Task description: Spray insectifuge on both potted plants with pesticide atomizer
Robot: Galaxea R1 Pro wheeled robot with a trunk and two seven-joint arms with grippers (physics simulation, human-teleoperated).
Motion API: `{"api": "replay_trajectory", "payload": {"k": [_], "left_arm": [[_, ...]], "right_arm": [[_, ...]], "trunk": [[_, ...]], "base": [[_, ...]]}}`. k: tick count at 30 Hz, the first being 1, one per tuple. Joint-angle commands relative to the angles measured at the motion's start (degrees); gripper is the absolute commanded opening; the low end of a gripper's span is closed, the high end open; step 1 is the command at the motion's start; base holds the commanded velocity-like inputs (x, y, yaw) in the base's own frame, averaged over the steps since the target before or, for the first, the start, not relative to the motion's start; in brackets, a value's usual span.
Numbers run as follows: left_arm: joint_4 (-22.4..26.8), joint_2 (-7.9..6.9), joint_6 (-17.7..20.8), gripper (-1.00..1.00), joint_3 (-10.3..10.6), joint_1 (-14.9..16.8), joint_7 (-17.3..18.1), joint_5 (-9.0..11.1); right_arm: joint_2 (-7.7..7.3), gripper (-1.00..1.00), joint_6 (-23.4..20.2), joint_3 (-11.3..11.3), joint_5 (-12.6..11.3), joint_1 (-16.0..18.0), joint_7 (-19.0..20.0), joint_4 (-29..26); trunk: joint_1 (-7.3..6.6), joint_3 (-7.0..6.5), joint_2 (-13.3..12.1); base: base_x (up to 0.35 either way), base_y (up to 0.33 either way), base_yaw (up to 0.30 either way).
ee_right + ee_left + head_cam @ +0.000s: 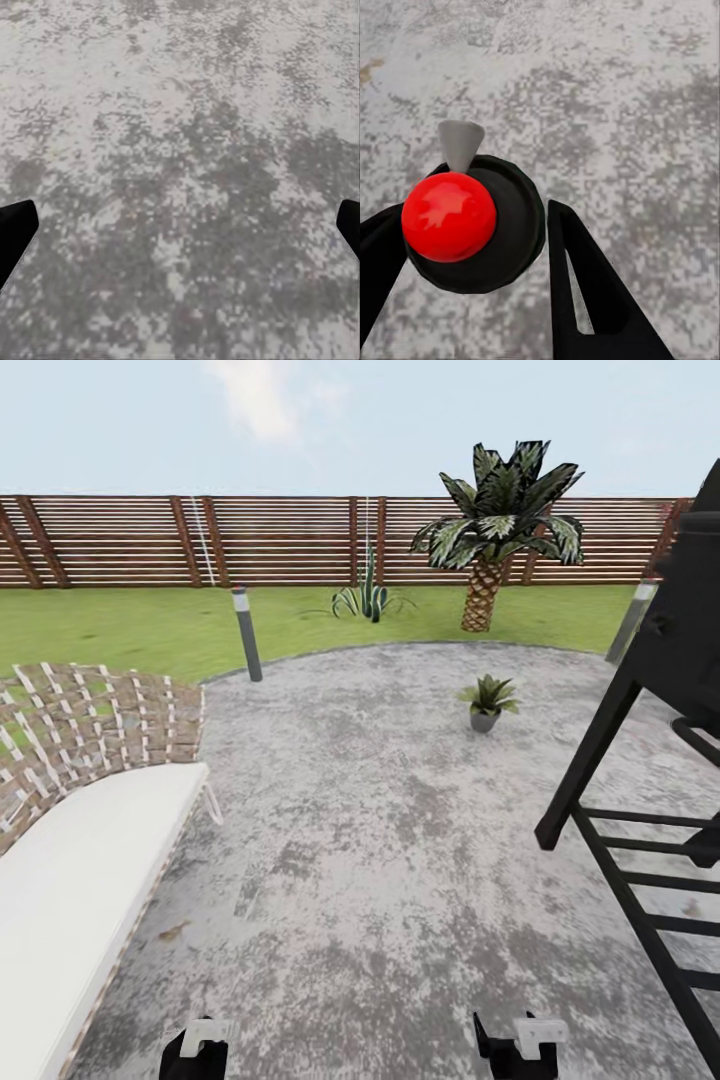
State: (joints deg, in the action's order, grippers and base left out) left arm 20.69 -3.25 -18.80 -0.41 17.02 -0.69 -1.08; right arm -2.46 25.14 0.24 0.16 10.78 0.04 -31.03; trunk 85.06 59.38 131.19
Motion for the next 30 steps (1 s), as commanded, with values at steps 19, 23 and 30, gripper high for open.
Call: {"api": "replay_trajectory", "payload": {"k": [19,23,30], "left_arm": [[-0.1,-0.05,-0.2,-1.0,0.0,0.0,-0.1,-0.1],[0.0,-0.08,-0.2,-1.0,0.0,0.0,-0.1,-0.1],[0.0,-0.08,-0.2,-1.0,0.0,0.0,-0.1,-0.1]], "right_arm": [[0.08,1.0,0.2,0.0,-0.1,0.0,-0.2,0.0],[0.15,1.0,0.2,0.0,-0.1,0.0,-0.2,0.0],[0.12,1.0,0.2,0.0,-0.1,0.0,-0.2,0.1]], "trunk": [[0.02,0.05,0.0],[0.02,0.05,0.0],[0.02,0.05,0.0]], "base": [[0.339,0.001,0.0],[0.339,0.0,0.0],[0.339,0.0,0.0]]}}
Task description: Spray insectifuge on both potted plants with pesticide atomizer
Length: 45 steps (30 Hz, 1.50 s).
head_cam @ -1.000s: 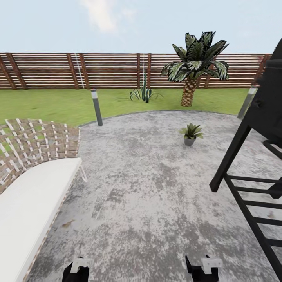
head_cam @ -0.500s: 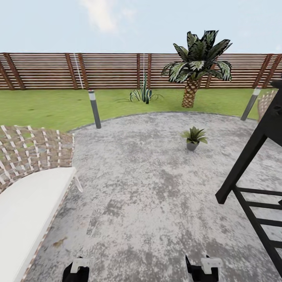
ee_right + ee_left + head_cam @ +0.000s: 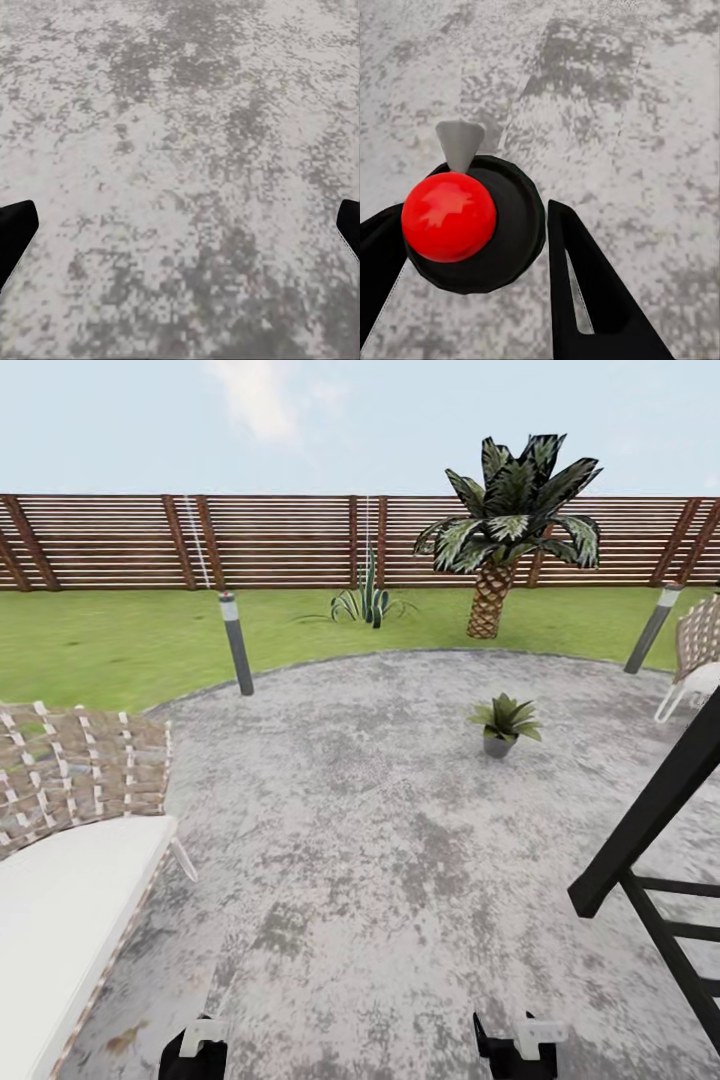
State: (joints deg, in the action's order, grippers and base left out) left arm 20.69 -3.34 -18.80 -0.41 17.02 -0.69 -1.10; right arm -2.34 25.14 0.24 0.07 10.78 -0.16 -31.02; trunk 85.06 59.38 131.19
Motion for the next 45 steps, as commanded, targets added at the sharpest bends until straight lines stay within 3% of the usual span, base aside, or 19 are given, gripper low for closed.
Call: {"api": "replay_trajectory", "payload": {"k": [1,45], "left_arm": [[0.0,0.0,-0.2,-1.0,0.0,0.0,-0.1,-0.1],[0.0,0.08,-0.2,-1.0,0.0,0.0,-0.1,-0.1]], "right_arm": [[0.01,1.0,0.2,0.0,0.0,0.0,0.0,0.0],[-0.03,1.0,0.2,0.0,0.0,0.0,0.0,0.0]], "trunk": [[0.02,0.05,0.0],[0.02,0.05,0.0]], "base": [[0.339,0.0,0.0],[0.339,0.0,0.0]]}}
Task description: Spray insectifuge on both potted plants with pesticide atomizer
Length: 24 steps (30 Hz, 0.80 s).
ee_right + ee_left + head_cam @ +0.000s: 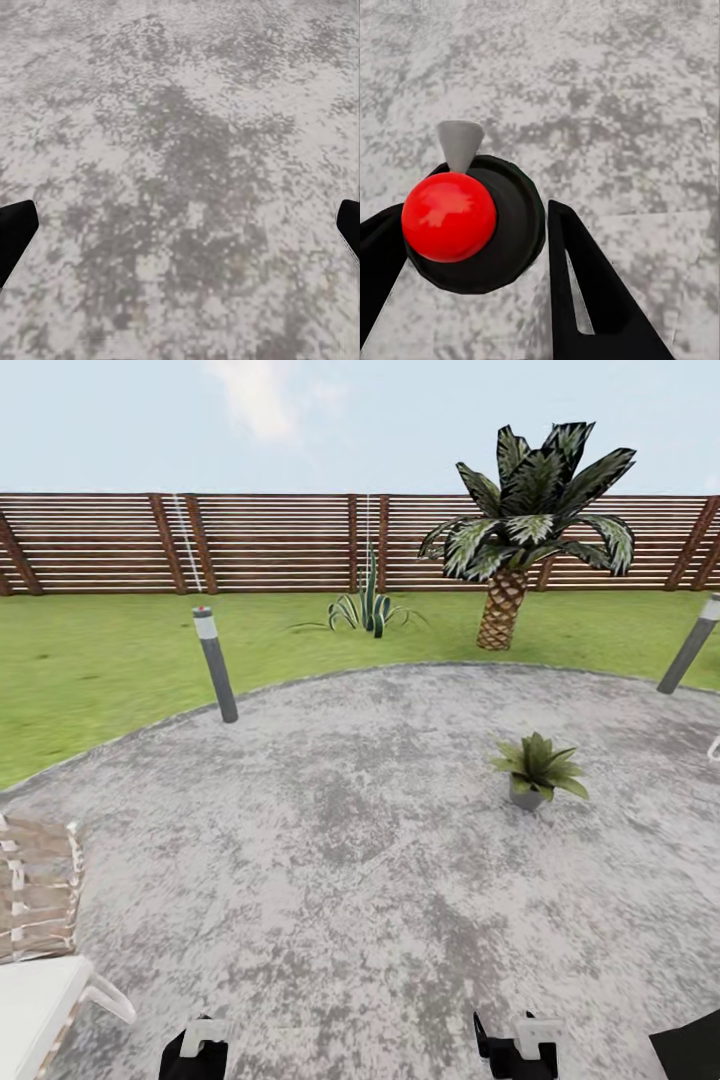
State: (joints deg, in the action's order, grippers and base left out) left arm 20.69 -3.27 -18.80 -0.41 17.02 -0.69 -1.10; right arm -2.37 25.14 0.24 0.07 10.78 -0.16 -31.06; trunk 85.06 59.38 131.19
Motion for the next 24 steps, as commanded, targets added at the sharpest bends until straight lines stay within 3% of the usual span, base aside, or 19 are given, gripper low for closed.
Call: {"api": "replay_trajectory", "payload": {"k": [1,7,19,24], "left_arm": [[0.0,0.01,-0.2,-1.0,0.0,0.0,-0.1,-0.1],[0.0,0.01,-0.2,-1.0,0.0,0.0,-0.1,-0.1],[0.0,0.0,-0.2,-1.0,0.0,0.0,-0.1,-0.1],[0.0,0.01,-0.2,-1.0,0.0,0.0,-0.1,-0.1]], "right_arm": [[0.0,1.0,0.2,0.0,0.0,0.0,0.0,0.0],[-0.01,1.0,0.2,0.0,0.0,0.0,0.0,0.0],[0.03,1.0,0.2,0.0,0.0,0.1,0.1,0.0],[0.05,1.0,0.2,0.0,0.0,0.0,0.1,0.0]], "trunk": [[0.02,0.05,0.0],[0.02,0.05,0.0],[0.02,0.05,0.0],[0.02,0.05,0.0]], "base": [[0.339,0.0,-0.006],[0.339,0.0,-0.13],[0.339,0.0,-0.285],[0.339,0.0,-0.119]]}}
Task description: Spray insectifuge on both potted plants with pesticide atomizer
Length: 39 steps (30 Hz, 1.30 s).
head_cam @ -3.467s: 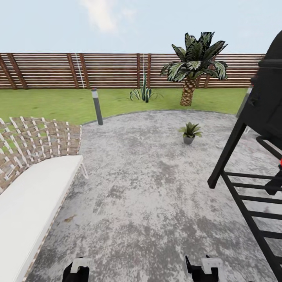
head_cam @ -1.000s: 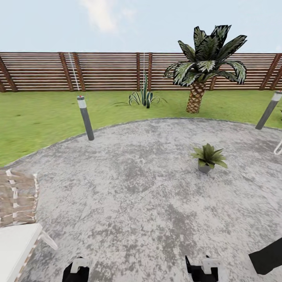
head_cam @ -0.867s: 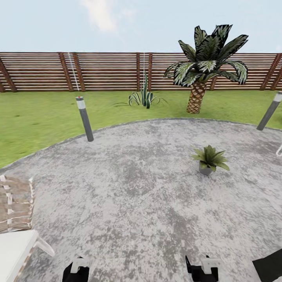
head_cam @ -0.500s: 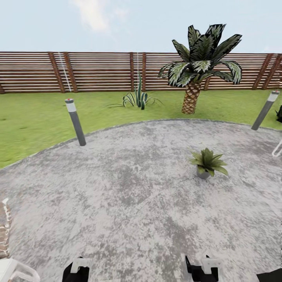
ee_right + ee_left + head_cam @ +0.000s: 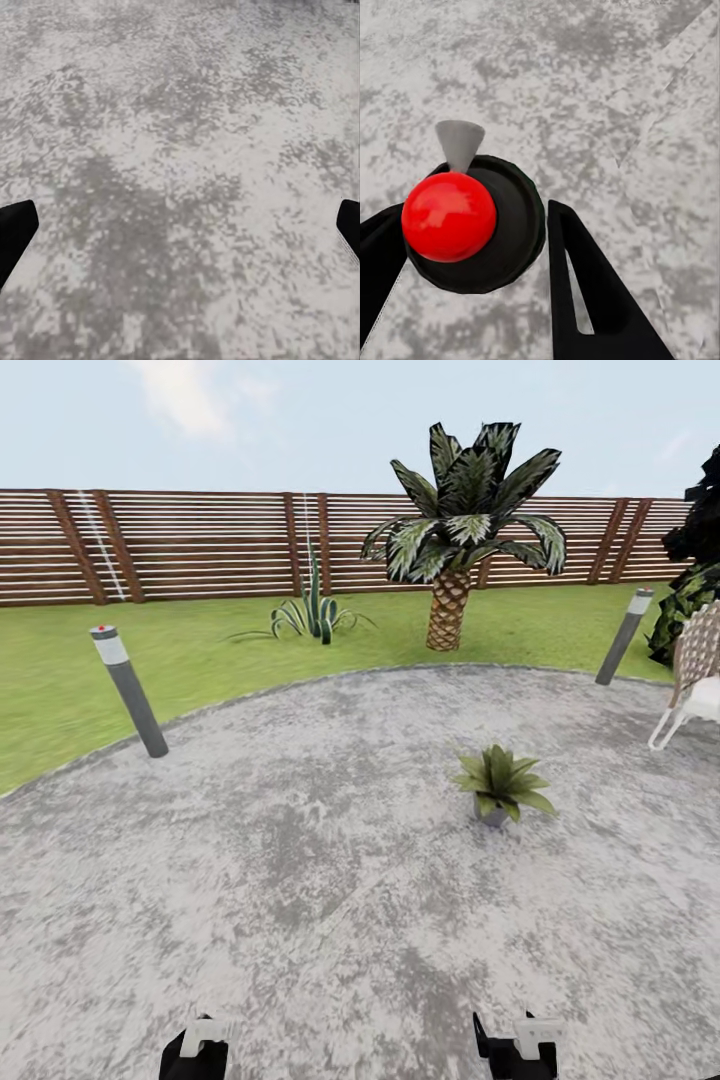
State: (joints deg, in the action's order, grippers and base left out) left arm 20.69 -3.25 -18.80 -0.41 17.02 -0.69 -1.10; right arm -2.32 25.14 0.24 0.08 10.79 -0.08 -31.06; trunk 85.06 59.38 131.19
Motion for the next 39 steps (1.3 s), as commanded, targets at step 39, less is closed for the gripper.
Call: {"api": "replay_trajectory", "payload": {"k": [39], "left_arm": [[0.0,0.0,-0.2,-1.0,0.0,0.0,-0.1,-0.1]], "right_arm": [[-0.01,1.0,0.2,0.0,0.0,0.0,0.2,0.0]], "trunk": [[0.02,0.05,0.0]], "base": [[0.33,0.102,-0.206]]}}
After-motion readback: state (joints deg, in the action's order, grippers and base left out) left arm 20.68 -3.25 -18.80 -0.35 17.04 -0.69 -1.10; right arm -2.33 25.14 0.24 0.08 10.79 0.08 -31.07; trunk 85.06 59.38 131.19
